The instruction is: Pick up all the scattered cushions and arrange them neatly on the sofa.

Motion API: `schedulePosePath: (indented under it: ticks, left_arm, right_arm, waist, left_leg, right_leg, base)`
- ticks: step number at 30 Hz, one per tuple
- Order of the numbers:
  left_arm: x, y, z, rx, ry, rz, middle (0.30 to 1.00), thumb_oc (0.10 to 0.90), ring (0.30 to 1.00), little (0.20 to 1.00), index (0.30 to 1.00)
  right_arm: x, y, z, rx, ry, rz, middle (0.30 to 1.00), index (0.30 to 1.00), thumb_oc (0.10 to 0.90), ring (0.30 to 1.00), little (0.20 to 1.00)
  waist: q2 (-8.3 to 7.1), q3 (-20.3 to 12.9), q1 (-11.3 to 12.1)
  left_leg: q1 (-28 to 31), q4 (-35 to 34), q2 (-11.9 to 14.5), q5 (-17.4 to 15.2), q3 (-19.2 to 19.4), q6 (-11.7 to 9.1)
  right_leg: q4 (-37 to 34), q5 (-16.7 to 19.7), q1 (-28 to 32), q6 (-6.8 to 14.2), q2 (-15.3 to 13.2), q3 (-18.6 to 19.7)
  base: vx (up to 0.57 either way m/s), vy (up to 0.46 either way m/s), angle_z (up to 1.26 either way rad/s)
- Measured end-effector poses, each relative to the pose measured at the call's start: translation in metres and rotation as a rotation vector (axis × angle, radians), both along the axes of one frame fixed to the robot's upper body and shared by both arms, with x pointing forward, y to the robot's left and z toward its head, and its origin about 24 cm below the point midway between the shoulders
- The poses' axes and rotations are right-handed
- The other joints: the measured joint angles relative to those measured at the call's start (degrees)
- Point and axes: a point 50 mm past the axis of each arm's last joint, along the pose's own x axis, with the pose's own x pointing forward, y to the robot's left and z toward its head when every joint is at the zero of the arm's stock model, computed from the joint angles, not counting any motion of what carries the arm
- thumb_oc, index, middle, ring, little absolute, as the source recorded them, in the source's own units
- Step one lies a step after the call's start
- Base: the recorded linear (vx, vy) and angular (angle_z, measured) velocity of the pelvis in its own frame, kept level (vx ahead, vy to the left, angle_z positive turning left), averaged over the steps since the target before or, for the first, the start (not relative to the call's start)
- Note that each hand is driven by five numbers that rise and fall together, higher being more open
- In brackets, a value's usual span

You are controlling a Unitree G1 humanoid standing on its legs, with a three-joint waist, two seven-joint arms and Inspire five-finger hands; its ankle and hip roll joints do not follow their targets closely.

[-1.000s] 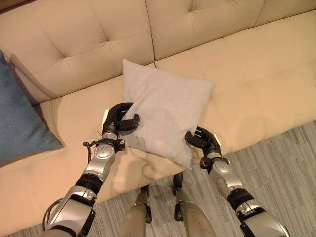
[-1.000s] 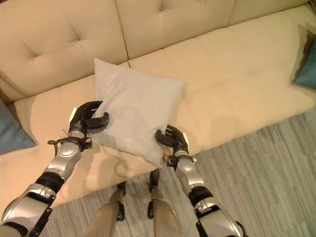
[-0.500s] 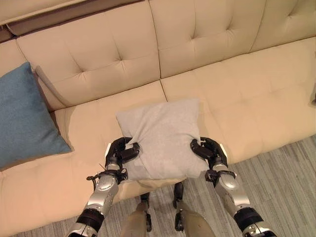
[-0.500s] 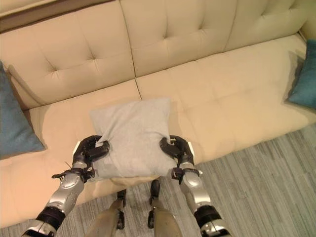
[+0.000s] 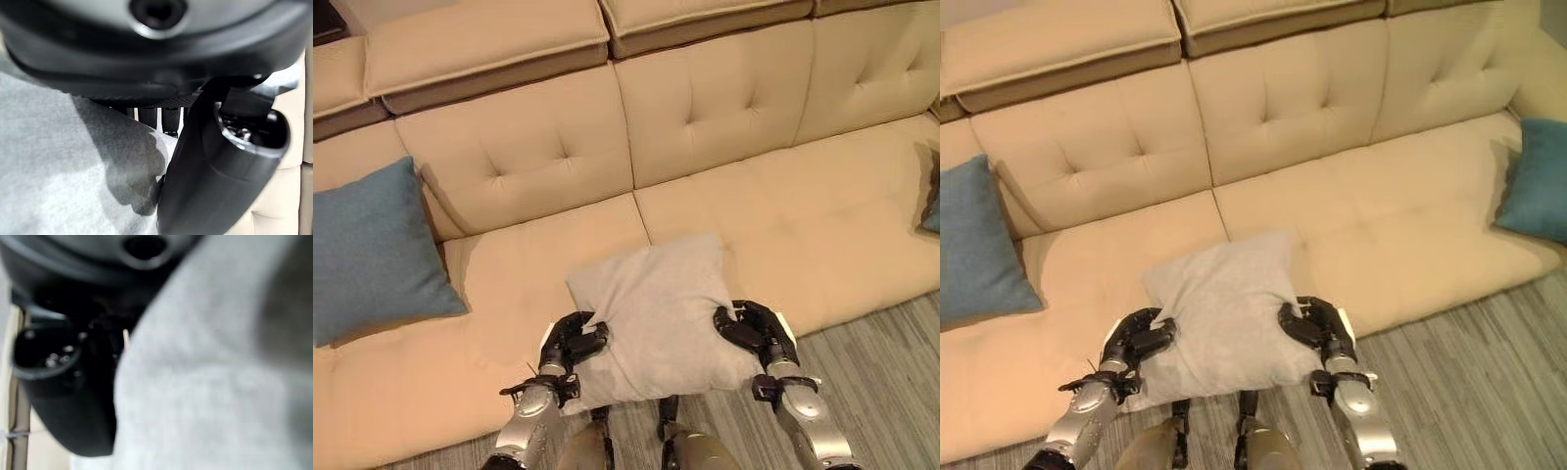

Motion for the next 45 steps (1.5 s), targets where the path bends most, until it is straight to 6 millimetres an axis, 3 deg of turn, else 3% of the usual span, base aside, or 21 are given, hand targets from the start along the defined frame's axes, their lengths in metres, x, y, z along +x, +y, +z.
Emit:
schedulePosePath:
  ticks: [2,3,8,10,12,13,15,16,17,23,28,31,36,39,40,42,44,45]
  left_arm:
    - [0.003,-0.001,0.002,-0.001,-0.01,-0.007,0.3,0.4,0.3,0.3,0.3]
    - [0.0,0.001,0.001,0.0,-0.005,-0.004,0.3,0.4,0.3,0.3,0.3]
    - [-0.01,0.011,-0.002,0.011,0.012,0.027,0.3,0.4,0.3,0.3,0.3]
    - [-0.009,0.02,0.002,0.02,-0.003,0.051,0.3,0.4,0.3,0.3,0.3]
    - [-0.009,0.023,0.002,0.029,-0.004,0.055,0.3,0.4,0.3,0.3,0.3]
    - [-0.009,0.027,0.003,0.038,-0.006,0.059,0.3,0.4,0.3,0.3,0.3]
    - [-0.009,0.038,0.006,0.076,-0.009,0.064,0.3,0.4,0.3,0.3,0.3]
    - [-0.008,0.041,0.007,0.076,-0.015,0.077,0.3,0.4,0.3,0.3,0.3]
    - [-0.009,0.042,0.007,0.077,-0.014,0.082,0.3,0.4,0.3,0.3,0.3]
    - [-0.015,0.028,0.0,0.055,0.008,0.062,0.3,0.4,0.3,0.3,0.3]
    - [-0.014,0.02,0.002,0.034,-0.005,0.048,0.3,0.4,0.3,0.3,0.3]
    - [-0.013,0.018,0.004,0.049,-0.016,0.035,0.3,0.4,0.3,0.3,0.3]
    - [-0.004,0.014,0.014,0.06,-0.062,0.029,0.3,0.4,0.3,0.3,0.3]
    - [0.022,0.008,0.036,0.11,-0.143,0.042,0.3,0.4,0.3,0.3,0.3]
    - [0.049,0.003,0.063,0.128,-0.242,0.051,0.3,0.4,0.3,0.3,0.3]
    - [0.068,0.001,0.089,0.137,-0.326,0.088,0.3,0.4,0.3,0.3,0.3]
    - [0.092,-0.003,0.136,0.118,-0.497,0.151,0.3,0.4,0.3,0.3,0.3]
    - [0.094,-0.006,0.145,0.111,-0.538,0.157,0.3,0.4,0.3,0.3,0.3]
  right_arm:
    - [0.001,-0.001,0.001,-0.001,-0.004,-0.004,0.3,0.3,0.4,0.3,0.3]
    - [0.002,0.0,0.002,-0.005,-0.006,0.003,0.3,0.3,0.4,0.3,0.3]
    - [0.003,0.011,0.0,-0.001,0.003,0.036,0.3,0.3,0.4,0.3,0.3]
    - [0.006,0.02,0.001,0.01,-0.007,0.059,0.3,0.3,0.4,0.3,0.3]
    - [0.005,0.024,-0.002,0.021,-0.002,0.063,0.3,0.3,0.4,0.3,0.3]
    - [0.005,0.027,-0.003,0.026,0.0,0.07,0.3,0.3,0.4,0.3,0.3]
    - [0.007,0.038,-0.003,0.036,-0.004,0.113,0.3,0.3,0.4,0.3,0.3]
    - [0.012,0.042,0.001,0.035,-0.022,0.128,0.3,0.3,0.4,0.3,0.3]
    - [0.013,0.042,0.002,0.033,-0.023,0.13,0.3,0.3,0.4,0.3,0.3]
    - [0.01,0.024,0.003,-0.048,-0.004,0.119,0.3,0.3,0.4,0.3,0.3]
    - [0.01,0.015,0.005,-0.067,-0.005,0.097,0.3,0.3,0.4,0.3,0.3]
    - [0.006,0.013,0.003,-0.07,0.005,0.087,0.3,0.3,0.4,0.3,0.3]
    - [0.014,0.011,0.012,-0.116,-0.034,0.069,0.3,0.3,0.4,0.3,0.3]
    - [0.036,0.017,0.034,-0.171,-0.131,0.034,0.3,0.3,0.4,0.3,0.3]
    - [0.058,0.018,0.06,-0.189,-0.23,-0.011,0.3,0.3,0.4,0.3,0.3]
    - [0.078,0.024,0.085,-0.231,-0.317,-0.03,0.3,0.3,0.4,0.3,0.3]
    - [0.093,0.028,0.125,-0.283,-0.471,-0.087,0.3,0.3,0.4,0.3,0.3]
    - [0.095,0.028,0.132,-0.294,-0.506,-0.1,0.3,0.3,0.4,0.3,0.3]
  waist:
    - [-0.19,-0.3,0.0]
    - [0.2,-0.6,0.4]
    - [-0.45,-0.9,0.6]
    - [-1.44,-0.9,0.5]
    - [-2.15,-1.4,0.2]
    - [-2.82,-2.1,0.1]
    - [-5.93,-3.9,0.7]
    - [-5.25,-3.9,0.5]
    - [-4.97,-4.0,0.7]
    - [-3.06,-5.3,0.3]
    - [-2.01,-6.1,0.3]
    - [-1.43,-6.4,-0.2]
    - [0.27,-7.2,-1.1]
    - [1.23,-6.9,-1.2]
    - [2.37,-5.5,-1.3]
    - [2.92,-5.2,-1.1]
    - [3.48,-4.8,-1.2]
    - [3.47,-4.8,-1.2]
  left_leg:
    - [-1.6,1.3,-0.4,0.0,4.5,0.4]
    - [-0.8,0.0,-0.3,-0.4,5.0,1.5]
    - [4.6,-3.8,-2.3,-0.6,5.4,2.8]
    - [6.6,-3.9,-3.3,-1.7,5.7,4.2]
    - [8.3,-4.7,-3.5,-2.1,4.9,4.7]
    - [8.4,-5.0,-3.8,-2.0,4.6,4.7]
    - [8.3,-5.4,-5.0,-2.1,4.2,4.6]
    - [8.1,-5.8,-4.0,-1.9,2.6,4.4]
    - [8.2,-5.9,-3.6,-1.9,2.0,4.4]
    - [9.9,-6.7,-1.3,-0.7,-1.1,2.6]
    - [10.3,-8.5,-0.3,0.6,-1.6,0.6]
    - [9.4,-8.5,-0.1,1.2,-3.1,-0.2]
    - [3.4,-8.5,0.3,2.0,-4.3,-1.3]
    - [-3.0,-8.5,0.3,3.5,-4.2,-1.1]
    - [-6.2,-8.5,-0.1,4.6,-3.9,-0.7]
    - [-8.8,-8.6,-0.4,4.5,-2.7,-0.9]
    - [-12.2,-8.6,-0.7,4.9,-2.7,-1.2]
    - [-12.6,-8.6,-0.7,5.3,-2.7,-0.8]
  right_leg:
    - [1.3,-1.0,-1.3,-0.3,-0.8,-0.4]
    - [2.7,-1.6,-2.1,0.2,-0.5,0.2]
    - [10.6,-6.3,-2.6,1.8,-2.8,0.9]
    - [23.4,-9.5,-6.8,5.4,-4.8,4.1]
    - [29.9,-11.5,-9.8,6.5,-5.0,8.9]
    - [28.3,-12.1,-9.9,6.6,-4.7,11.3]
    - [19.5,-9.7,-9.4,5.7,-6.3,12.9]
    - [14.2,-5.9,-8.2,6.1,-5.9,13.4]
    - [12.7,-4.4,-6.9,5.1,-5.4,13.1]
    - [1.1,-0.8,1.7,3.7,-3.1,9.8]
    - [-4.1,1.7,4.4,2.6,-2.0,8.1]
    - [-4.1,1.6,4.3,2.6,-1.5,6.7]
    - [-4.1,2.5,-1.1,2.1,-1.1,5.2]
    - [-4.1,4.7,-7.9,2.8,-1.4,5.5]
    - [-4.1,6.2,-11.3,3.2,-1.9,6.2]
    - [-4.1,7.2,-14.5,3.5,-2.2,7.2]
    - [-4.1,8.1,-18.0,3.2,-2.4,7.8]
    - [-4.1,8.2,-18.4,3.2,-2.3,7.7]
  base:
    - [0.12,0.049,0.08]
    - [0.15,0.074,-0.11]
    - [0.14,0.093,-0.09]
    - [0.12,0.02,0.01]
    - [0.08,-0.04,0.18]
    - [0.09,-0.111,0.24]
    - [0.1,-0.139,0.31]
    - [0.07,-0.123,0.32]
    - [0.11,-0.185,0.32]
    - [0.09,-0.179,0.21]
    - [0.04,-0.108,0.16]
    - [-0.07,-0.09,0.23]
    - [-0.14,-0.032,0.15]
    - [-0.16,-0.002,-0.07]
    - [-0.13,0.013,-0.2]
    - [-0.09,0.003,-0.26]
    - [-0.05,0.002,-0.1]
    - [0.0,0.009,-0.05]
